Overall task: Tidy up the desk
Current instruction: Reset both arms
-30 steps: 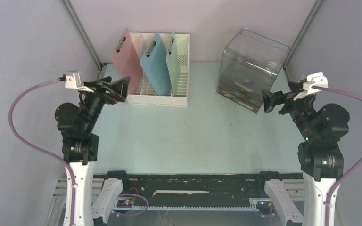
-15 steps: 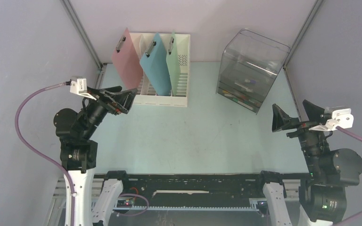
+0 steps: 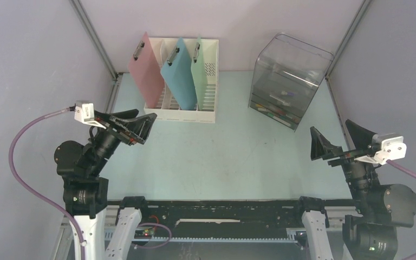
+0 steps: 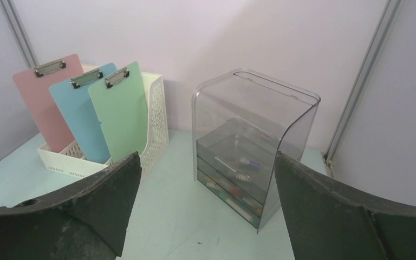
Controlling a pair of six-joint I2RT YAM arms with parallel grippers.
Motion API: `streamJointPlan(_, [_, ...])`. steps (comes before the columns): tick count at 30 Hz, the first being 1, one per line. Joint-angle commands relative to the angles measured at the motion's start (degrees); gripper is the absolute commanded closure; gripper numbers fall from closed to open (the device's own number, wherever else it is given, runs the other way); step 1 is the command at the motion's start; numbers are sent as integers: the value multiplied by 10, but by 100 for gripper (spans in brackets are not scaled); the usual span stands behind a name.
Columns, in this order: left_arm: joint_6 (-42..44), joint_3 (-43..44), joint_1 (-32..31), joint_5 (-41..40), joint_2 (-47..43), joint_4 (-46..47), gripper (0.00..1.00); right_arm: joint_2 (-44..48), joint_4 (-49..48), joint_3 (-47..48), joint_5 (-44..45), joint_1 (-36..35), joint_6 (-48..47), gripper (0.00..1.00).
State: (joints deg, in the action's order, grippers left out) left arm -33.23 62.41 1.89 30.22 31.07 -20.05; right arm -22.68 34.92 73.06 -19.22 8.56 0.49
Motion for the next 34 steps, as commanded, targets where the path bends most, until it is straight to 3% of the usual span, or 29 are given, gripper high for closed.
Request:
streamJointPlan(1, [-1, 9, -1, -1, -14, -24, 0, 5, -22, -14, -11, 2, 5, 0])
streamJointPlan(13, [17, 3, -1, 9, -25, -56, 0, 43, -42, -78, 7, 12, 19, 0])
streamJointPlan(34, [42, -15, -2, -6, -40, -70, 0, 24, -43, -82, -4, 17, 52, 1])
